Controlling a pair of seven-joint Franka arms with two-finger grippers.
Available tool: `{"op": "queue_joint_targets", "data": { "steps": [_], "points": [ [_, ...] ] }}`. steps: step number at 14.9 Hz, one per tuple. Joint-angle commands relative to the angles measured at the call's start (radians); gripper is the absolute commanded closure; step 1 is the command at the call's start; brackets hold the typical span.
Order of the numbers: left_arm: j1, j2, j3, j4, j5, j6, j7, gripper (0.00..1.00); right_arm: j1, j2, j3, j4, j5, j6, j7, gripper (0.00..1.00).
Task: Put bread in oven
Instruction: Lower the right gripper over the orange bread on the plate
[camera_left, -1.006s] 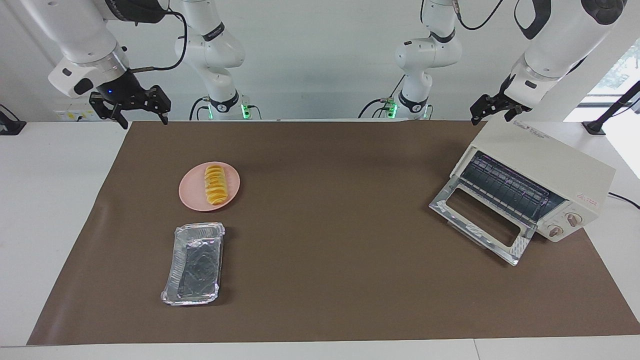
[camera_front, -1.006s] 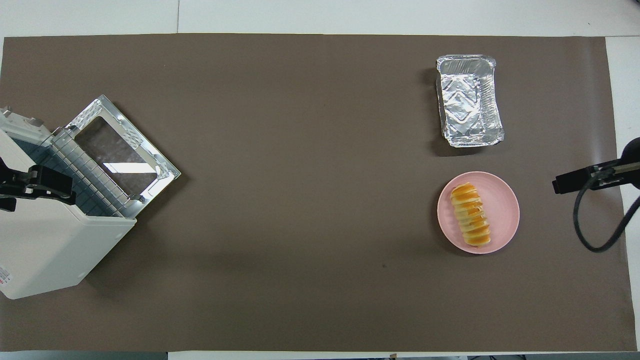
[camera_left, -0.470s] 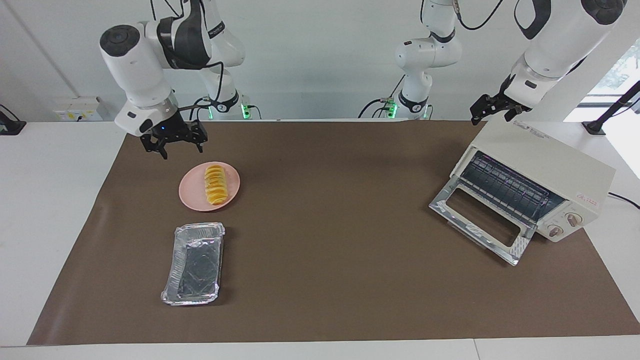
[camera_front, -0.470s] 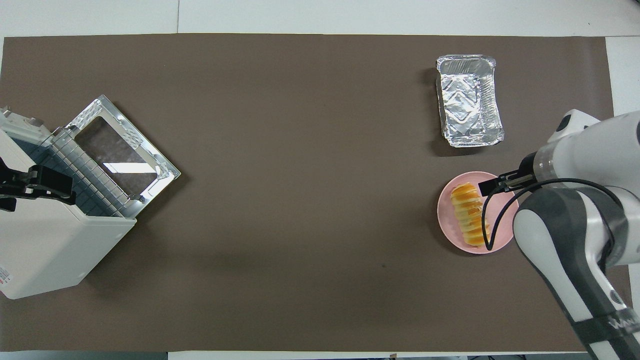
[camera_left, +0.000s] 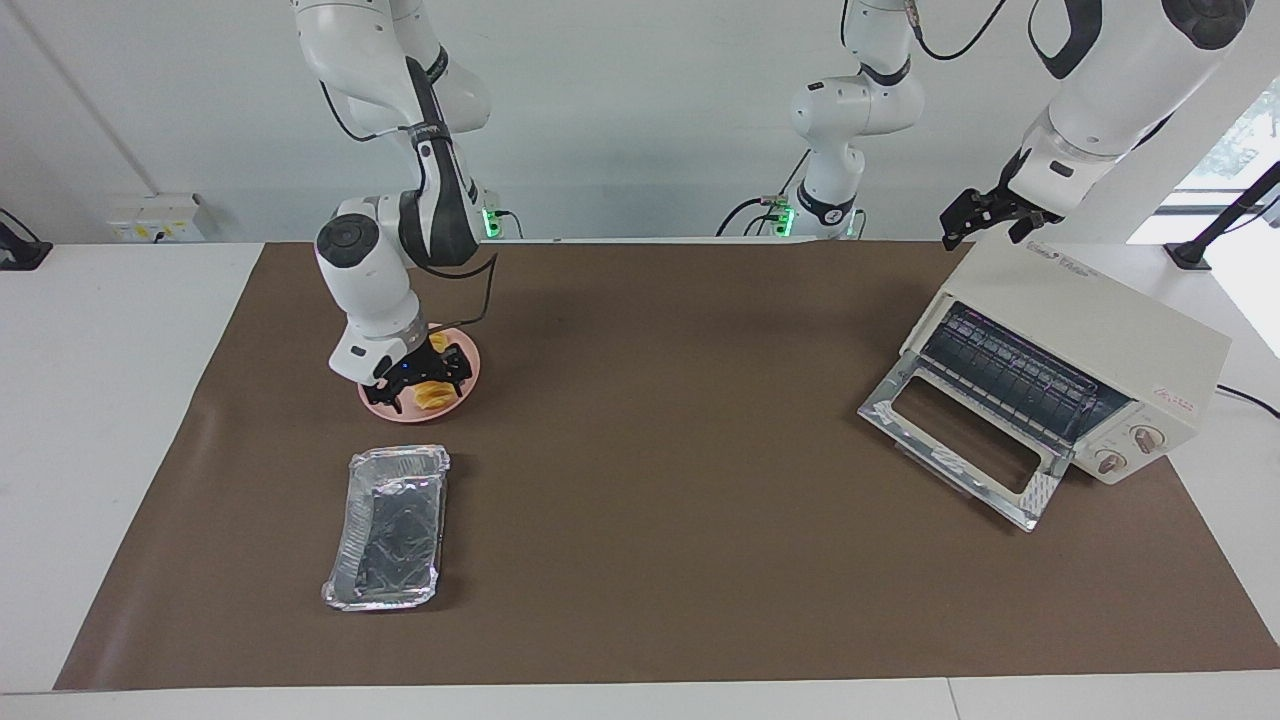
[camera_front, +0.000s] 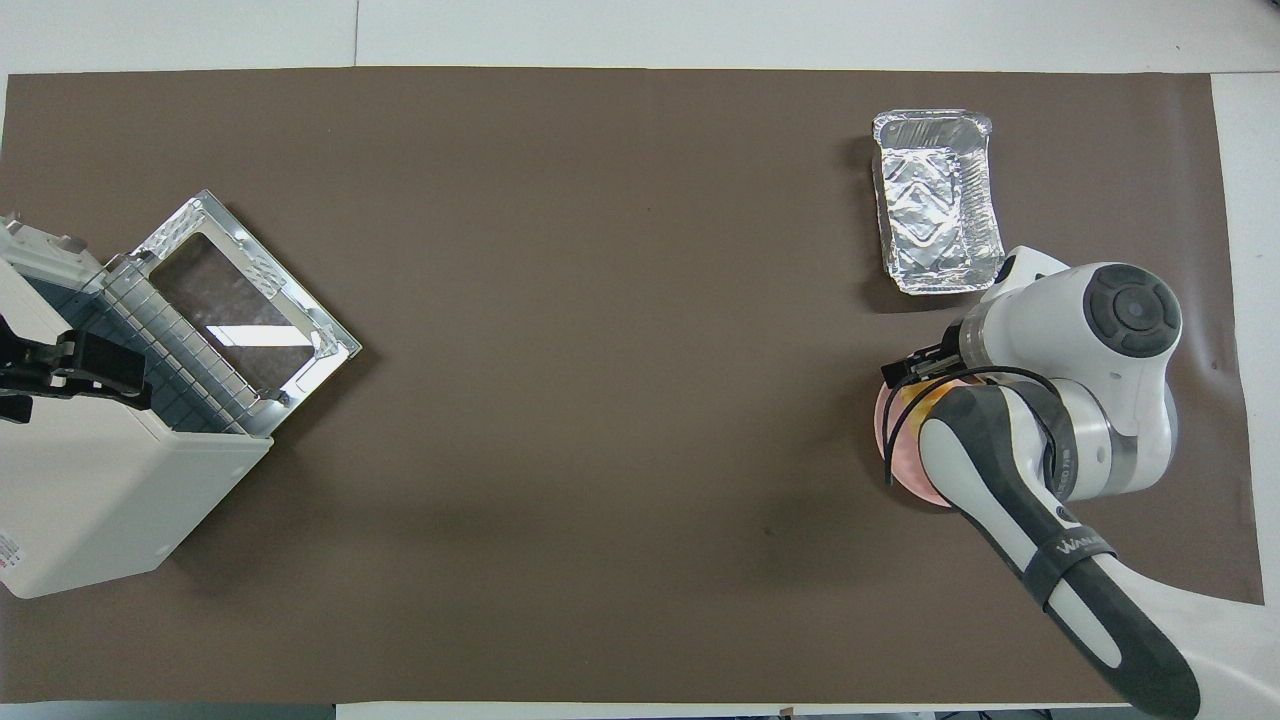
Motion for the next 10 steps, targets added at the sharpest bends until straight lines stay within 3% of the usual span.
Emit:
{"op": "queue_joint_targets", "data": {
  "steps": [1, 4, 10],
  "points": [
    [0.012, -0.022, -0.001, -0.019, -0.02, 0.017, 0.005, 0.0, -0.007, 0.014, 0.0, -0.007, 0.003, 0.012, -0.059, 0.0],
    [0.012, -0.022, -0.001, -0.019, -0.02, 0.017, 0.005, 0.0, -0.01, 0.008, 0.0, 0.027, 0.003, -0.065, -0.105, 0.0],
    [0.012, -0.022, -0.001, -0.019, -0.02, 0.017, 0.005, 0.0, -0.027, 0.0, -0.002, 0.022, 0.003, -0.093, -0.16, 0.0]
  ]
}}
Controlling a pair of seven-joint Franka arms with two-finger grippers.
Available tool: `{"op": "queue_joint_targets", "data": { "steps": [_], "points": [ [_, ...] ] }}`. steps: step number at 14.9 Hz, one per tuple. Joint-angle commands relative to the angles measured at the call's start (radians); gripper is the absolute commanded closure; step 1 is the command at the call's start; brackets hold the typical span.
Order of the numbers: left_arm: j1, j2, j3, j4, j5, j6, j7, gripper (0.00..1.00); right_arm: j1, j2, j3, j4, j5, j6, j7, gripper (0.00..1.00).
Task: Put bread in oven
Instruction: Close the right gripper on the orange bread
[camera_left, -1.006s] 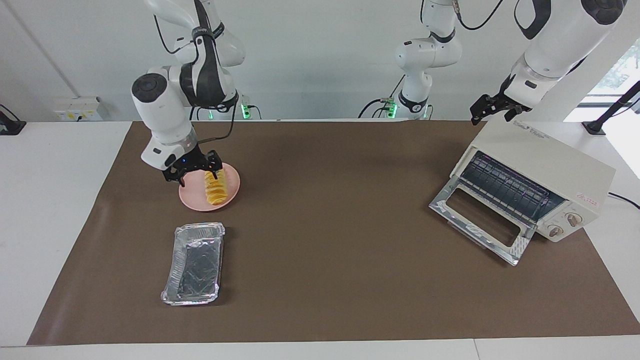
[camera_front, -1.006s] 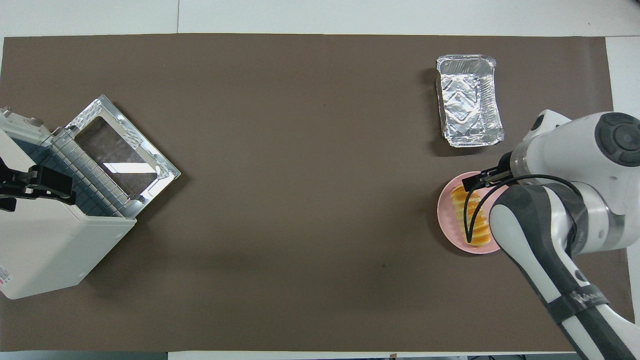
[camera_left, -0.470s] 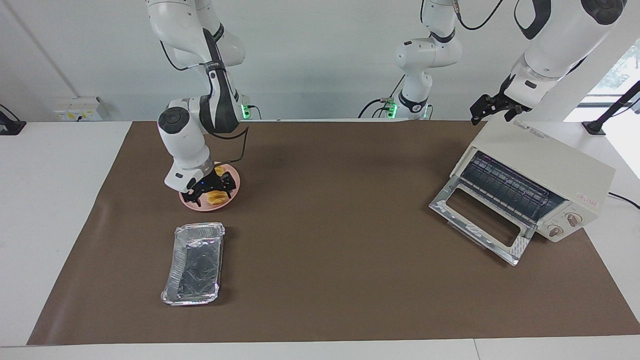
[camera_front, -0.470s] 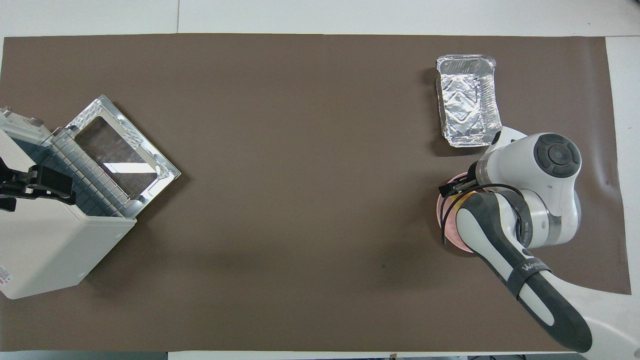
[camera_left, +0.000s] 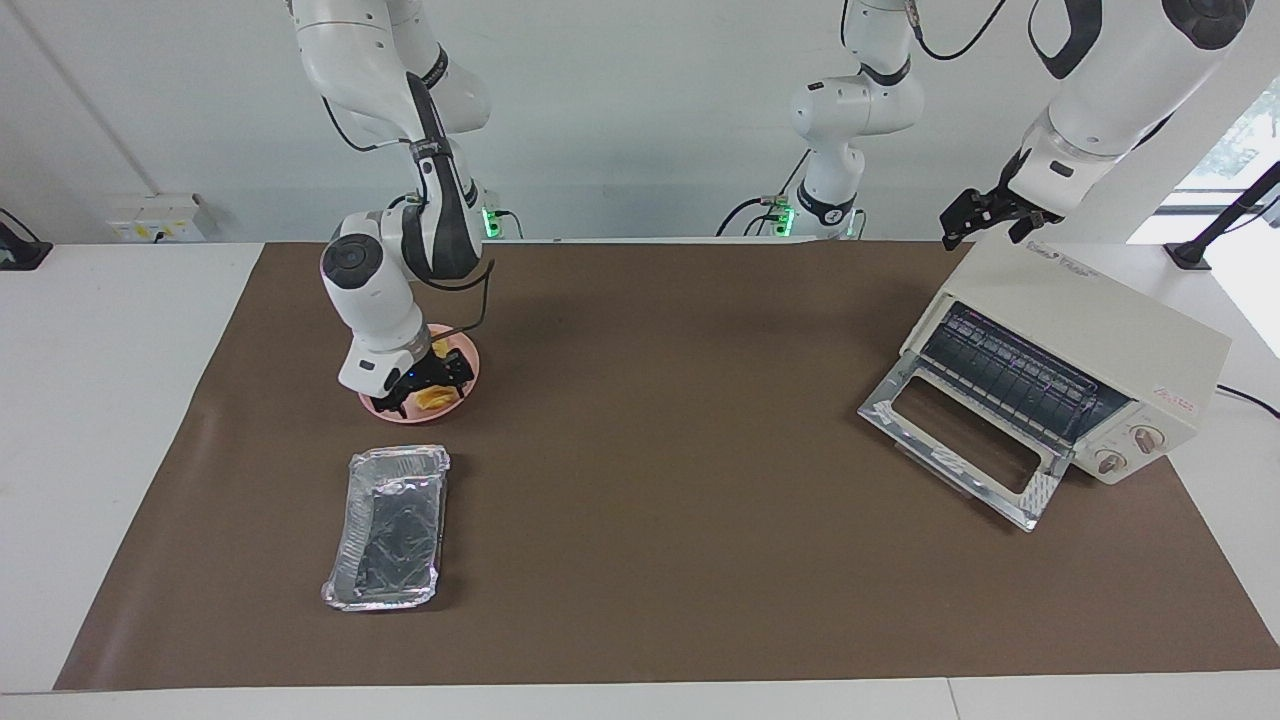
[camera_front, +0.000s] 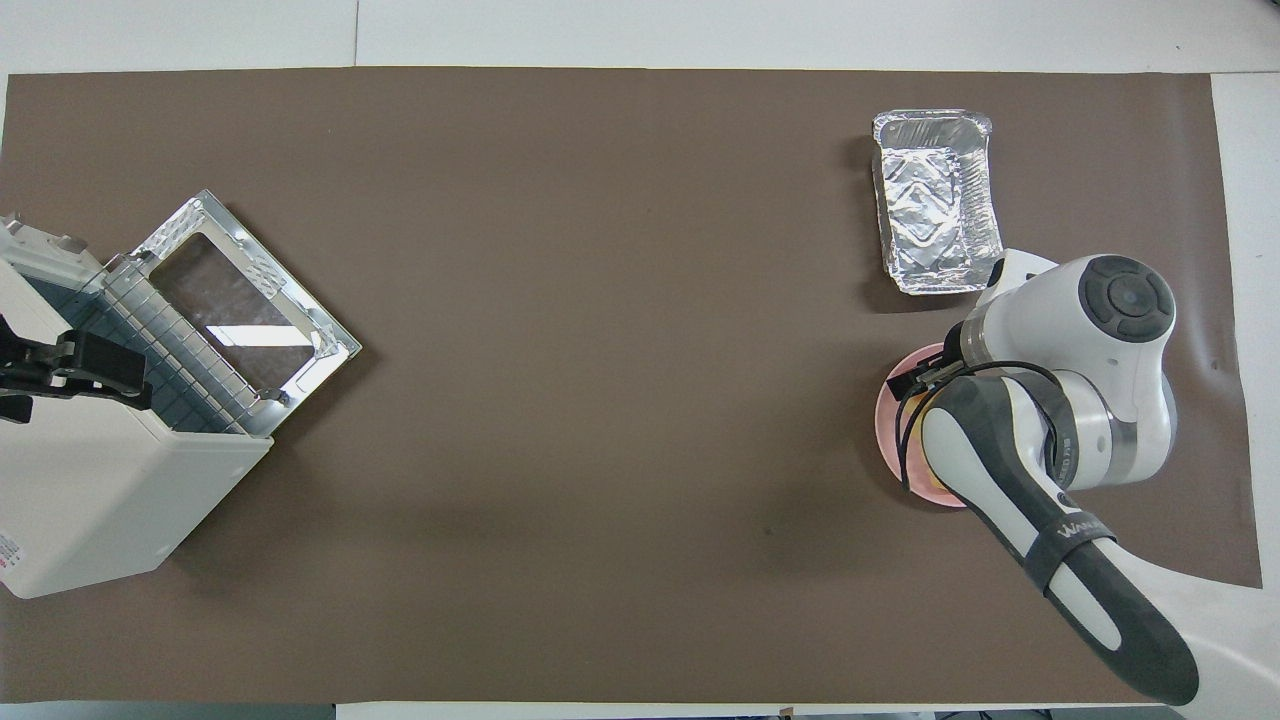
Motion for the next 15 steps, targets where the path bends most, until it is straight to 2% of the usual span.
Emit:
{"op": "queue_joint_targets", "data": {
  "steps": [1, 8, 10, 11, 12, 13, 15],
  "points": [
    [0.012, -0.02, -0.001, -0.019, -0.02, 0.017, 0.005, 0.0, -0.02, -0.016, 0.006, -0.006, 0.004, -0.035, -0.041, 0.0],
    [0.012, -0.02, -0.001, -0.019, -0.02, 0.017, 0.005, 0.0, -0.021, -0.025, 0.006, -0.03, 0.003, -0.036, -0.071, 0.02],
    [0.012, -0.022, -0.001, -0.019, -0.02, 0.017, 0.005, 0.0, -0.023, -0.025, 0.006, -0.032, 0.004, -0.029, -0.063, 0.32],
    [0.012, -0.022, -0.001, -0.019, -0.02, 0.017, 0.005, 0.0, -0.023, -0.025, 0.006, -0.032, 0.006, -0.029, -0.049, 0.54],
    [0.012, -0.02, -0.001, -0.019, -0.02, 0.017, 0.005, 0.0, -0.021, -0.025, 0.008, -0.032, 0.006, -0.033, -0.011, 0.81],
    [0.012, -0.022, -0.001, -0.017, -0.02, 0.017, 0.005, 0.0, -0.015, -0.025, 0.008, -0.032, 0.006, -0.038, 0.014, 1.0],
    [0.012, -0.022, -0.001, -0.019, -0.02, 0.017, 0.005, 0.0, -0.009, -0.026, 0.008, -0.031, 0.006, -0.041, 0.055, 1.0]
  ]
}}
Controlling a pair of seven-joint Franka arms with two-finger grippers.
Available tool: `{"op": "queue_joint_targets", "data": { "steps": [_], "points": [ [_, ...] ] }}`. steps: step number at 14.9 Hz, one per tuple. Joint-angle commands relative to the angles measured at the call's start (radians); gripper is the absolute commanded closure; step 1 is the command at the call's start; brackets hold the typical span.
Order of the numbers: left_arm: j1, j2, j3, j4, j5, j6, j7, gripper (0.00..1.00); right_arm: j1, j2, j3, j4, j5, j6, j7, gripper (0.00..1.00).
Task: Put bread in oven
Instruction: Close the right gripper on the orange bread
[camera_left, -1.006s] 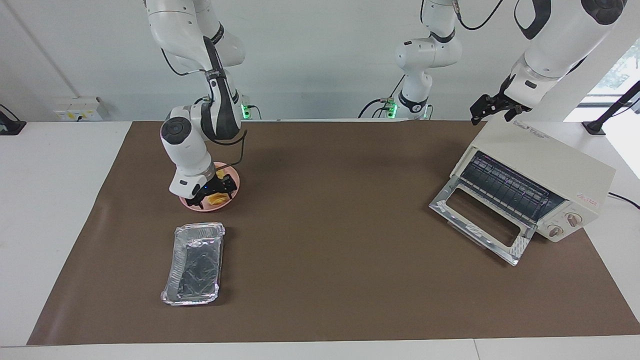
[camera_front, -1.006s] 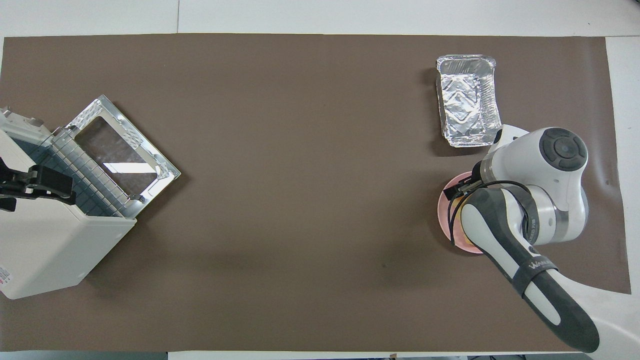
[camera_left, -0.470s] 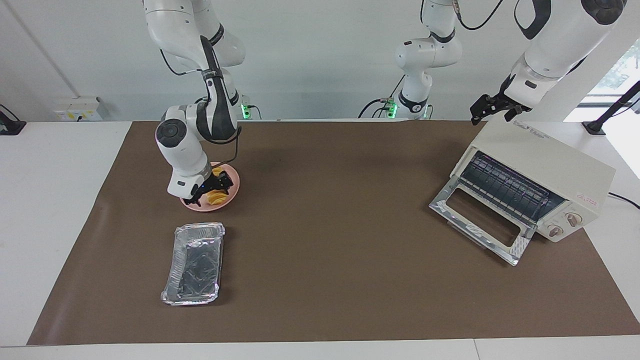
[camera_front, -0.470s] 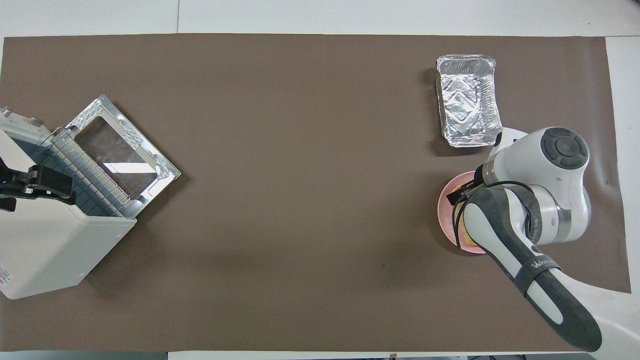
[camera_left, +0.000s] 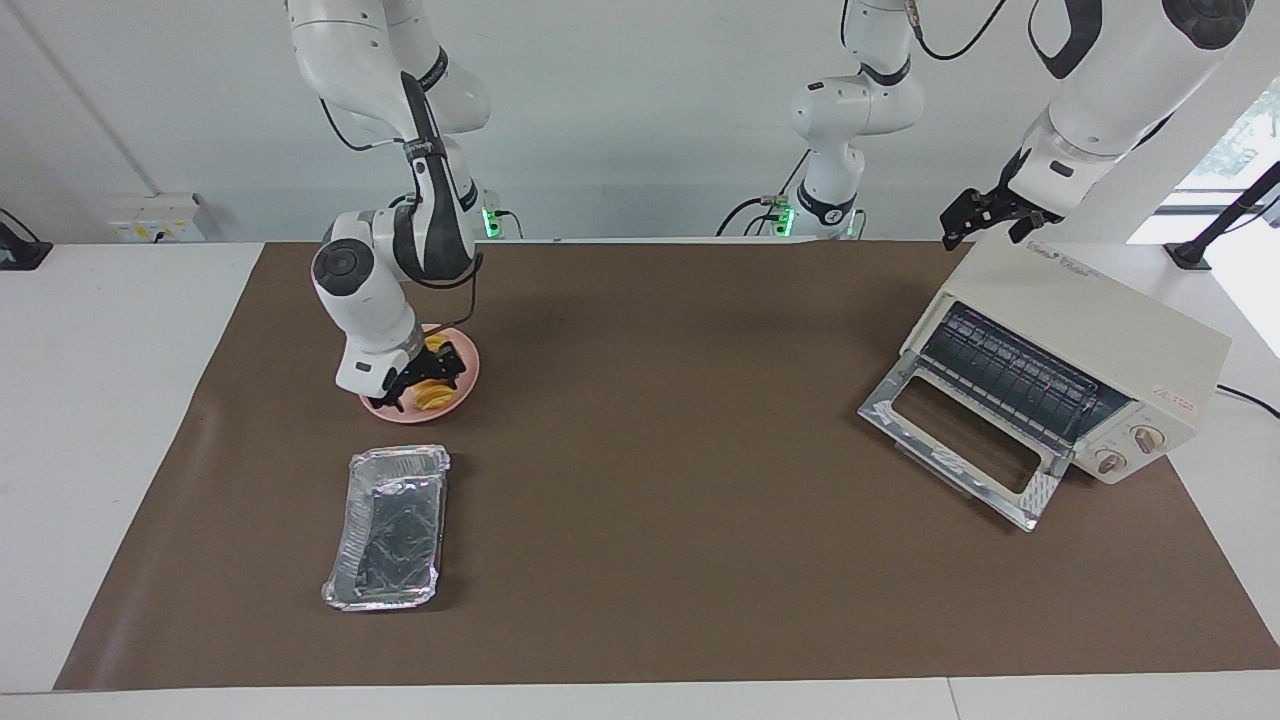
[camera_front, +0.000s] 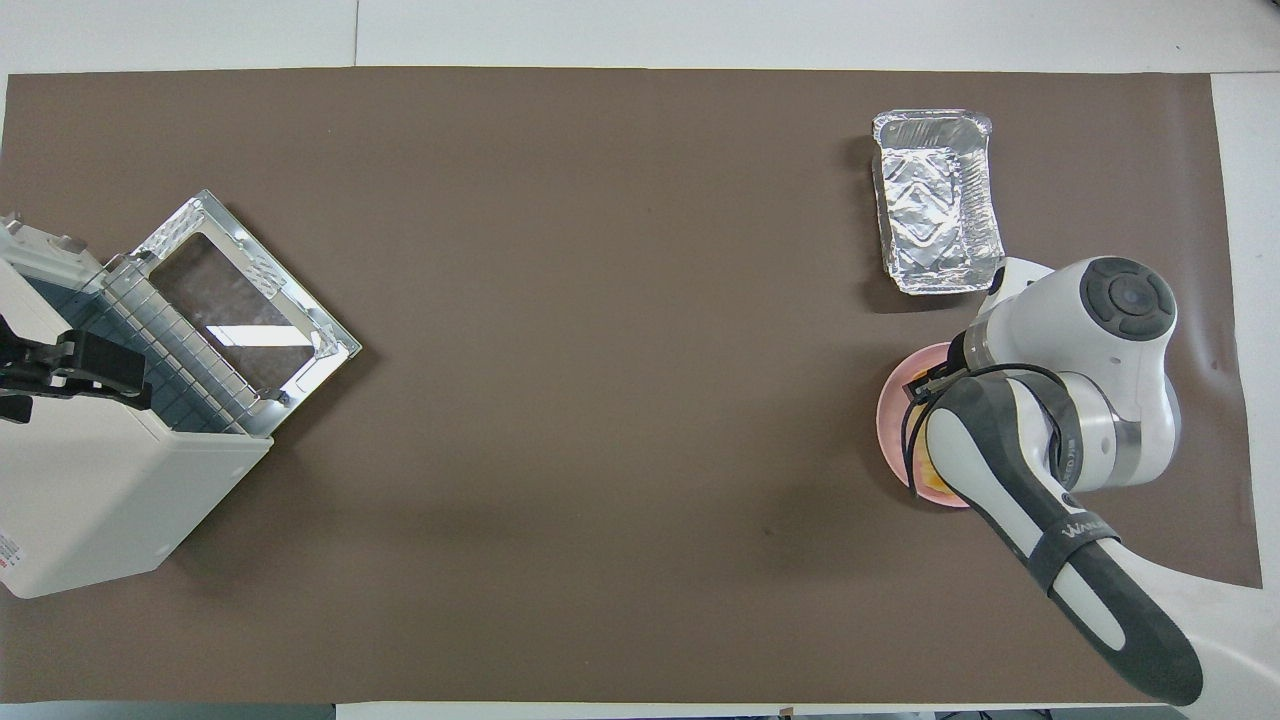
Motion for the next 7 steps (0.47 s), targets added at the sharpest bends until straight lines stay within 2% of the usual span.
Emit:
{"op": "queue_joint_targets", "data": {
  "steps": [1, 4, 7],
  "points": [
    [0.012, -0.022, -0.001, -0.019, -0.02, 0.017, 0.005, 0.0, -0.003, -0.022, 0.005, -0.019, 0.005, -0.017, 0.049, 1.0],
    [0.012, -0.022, -0.001, -0.019, -0.02, 0.017, 0.005, 0.0, -0.003, -0.022, 0.005, 0.001, 0.012, -0.052, 0.049, 1.0],
    [0.012, -0.022, -0.001, -0.019, -0.02, 0.017, 0.005, 0.0, -0.004, -0.011, 0.005, 0.098, 0.02, -0.162, 0.048, 1.0]
  ]
}}
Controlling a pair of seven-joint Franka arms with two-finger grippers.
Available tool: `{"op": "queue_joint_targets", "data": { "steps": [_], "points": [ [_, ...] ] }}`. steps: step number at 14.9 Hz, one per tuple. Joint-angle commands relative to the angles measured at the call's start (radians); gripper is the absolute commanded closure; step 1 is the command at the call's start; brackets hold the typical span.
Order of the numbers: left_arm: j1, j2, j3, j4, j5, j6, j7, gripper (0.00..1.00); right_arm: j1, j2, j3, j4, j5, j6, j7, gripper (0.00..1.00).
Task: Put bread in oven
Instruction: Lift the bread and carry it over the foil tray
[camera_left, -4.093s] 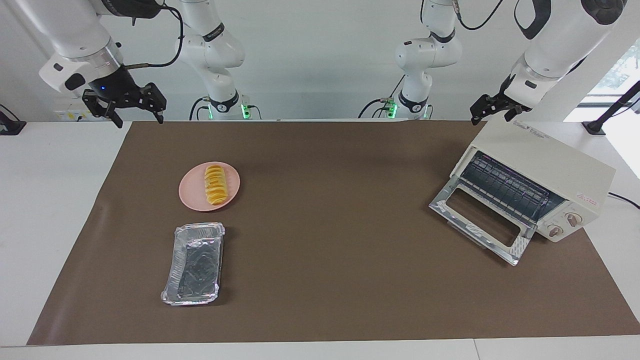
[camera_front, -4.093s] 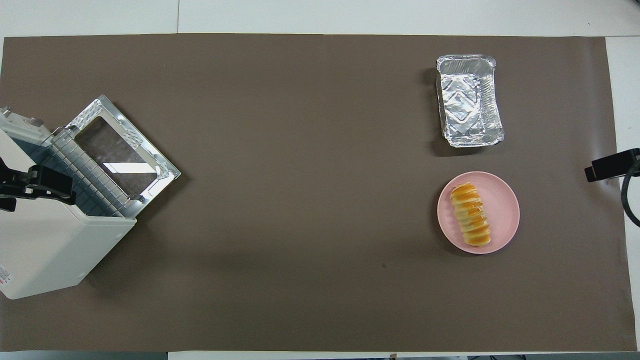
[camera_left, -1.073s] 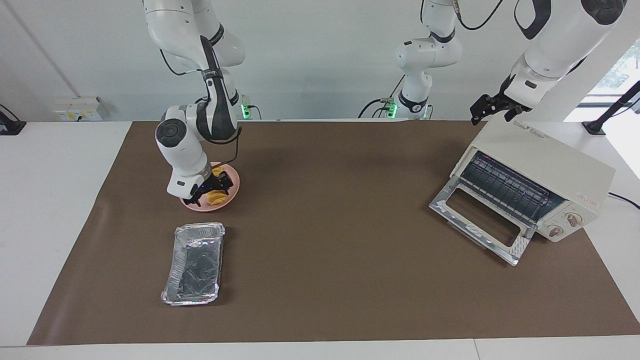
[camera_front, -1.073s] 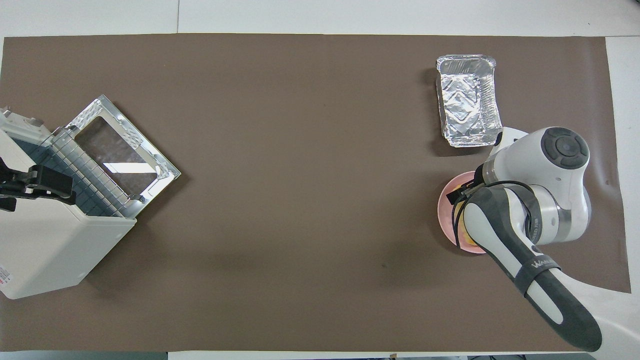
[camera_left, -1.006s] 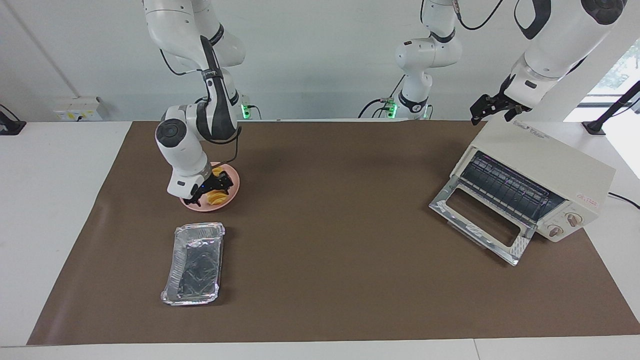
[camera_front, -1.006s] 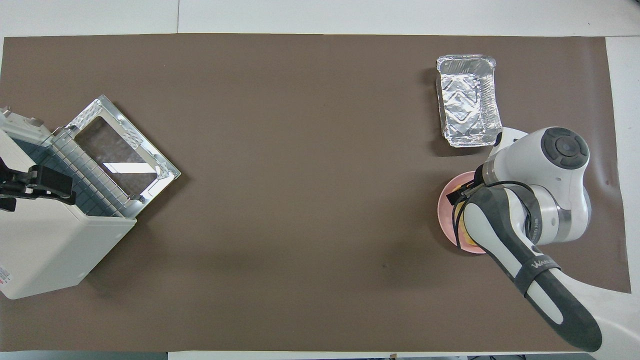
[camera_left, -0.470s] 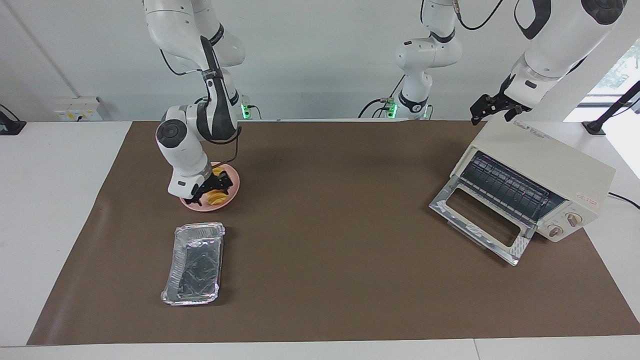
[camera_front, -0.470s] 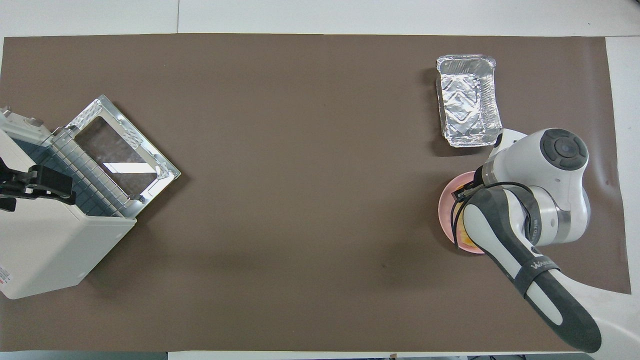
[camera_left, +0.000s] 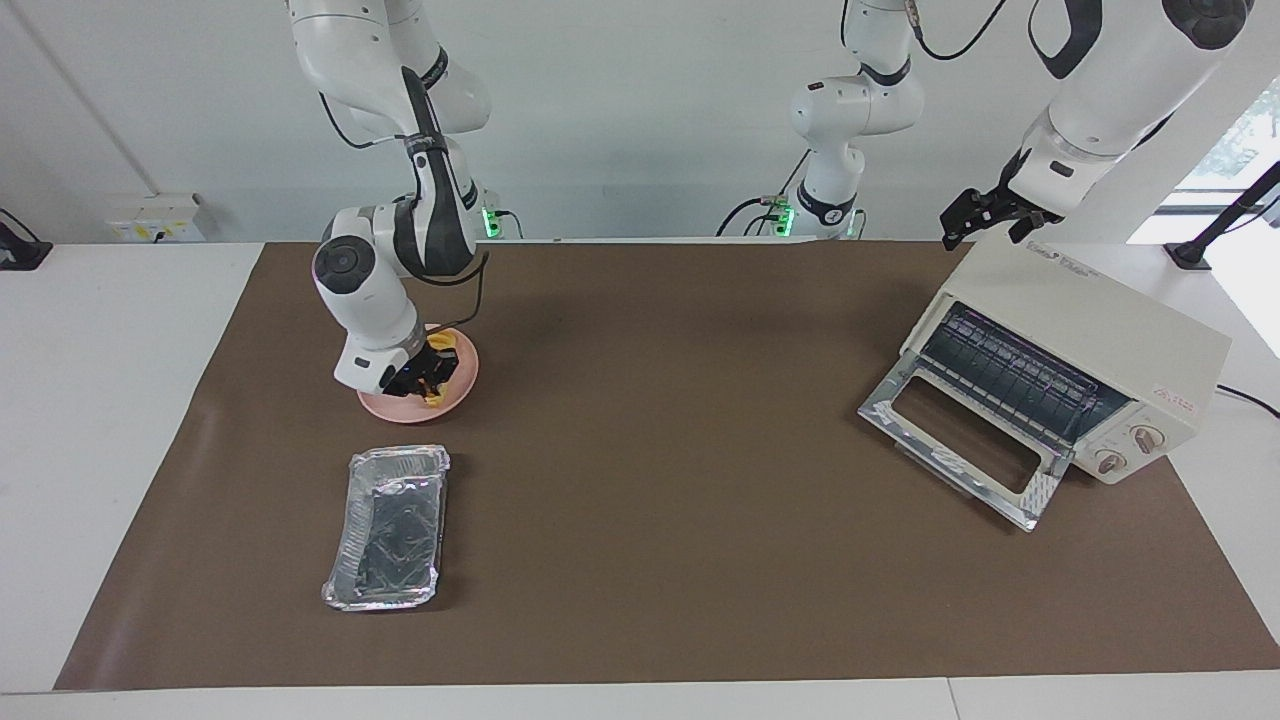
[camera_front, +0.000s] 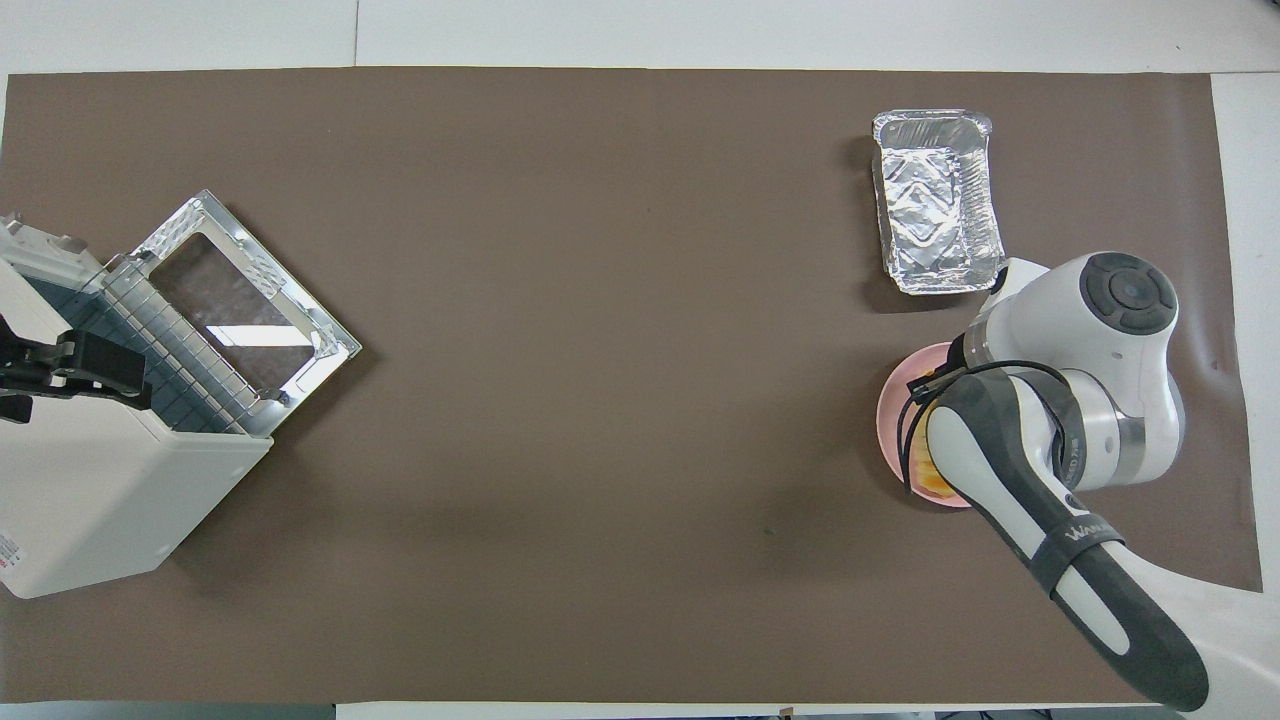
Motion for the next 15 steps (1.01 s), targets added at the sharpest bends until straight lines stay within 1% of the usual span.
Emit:
{"op": "queue_joint_targets", "data": {
  "steps": [1, 3, 4, 6, 8, 10, 11, 13, 14, 15],
  "points": [
    [0.012, -0.022, -0.001, -0.019, -0.02, 0.017, 0.005, 0.0, -0.007, 0.005, 0.004, 0.118, 0.015, -0.128, 0.012, 1.0],
    [0.012, -0.022, -0.001, -0.019, -0.018, 0.017, 0.005, 0.0, -0.012, 0.048, 0.004, 0.248, 0.021, -0.211, 0.013, 1.0],
    [0.012, -0.022, -0.001, -0.019, -0.02, 0.017, 0.005, 0.0, -0.018, 0.067, 0.004, 0.31, 0.044, -0.242, 0.014, 1.0],
    [0.012, -0.022, -0.001, -0.017, -0.02, 0.017, 0.005, 0.0, -0.021, 0.094, 0.002, 0.393, 0.065, -0.256, 0.015, 1.0],
    [0.012, -0.022, -0.001, -0.019, -0.02, 0.017, 0.005, 0.0, -0.021, 0.142, 0.002, 0.483, 0.067, -0.256, 0.02, 1.0],
    [0.012, -0.022, -0.001, -0.017, -0.02, 0.017, 0.005, 0.0, -0.021, 0.223, 0.001, 0.613, 0.065, -0.277, 0.021, 1.0],
    [0.012, -0.022, -0.001, -0.019, -0.02, 0.017, 0.005, 0.0, -0.022, 0.275, -0.001, 0.684, 0.062, -0.312, 0.021, 1.0],
    [0.012, -0.022, -0.001, -0.019, -0.02, 0.017, 0.005, 0.0, -0.024, 0.394, -0.005, 0.868, 0.061, -0.375, 0.024, 1.0],
    [0.012, -0.022, -0.001, -0.017, -0.02, 0.017, 0.005, 0.0, -0.024, 0.438, -0.007, 0.931, 0.061, -0.394, 0.029, 1.0],
    [0.012, -0.022, -0.001, -0.019, -0.02, 0.017, 0.005, 0.0, -0.026, 0.461, -0.008, 0.966, 0.061, -0.397, 0.032, 1.0]
  ]
}}
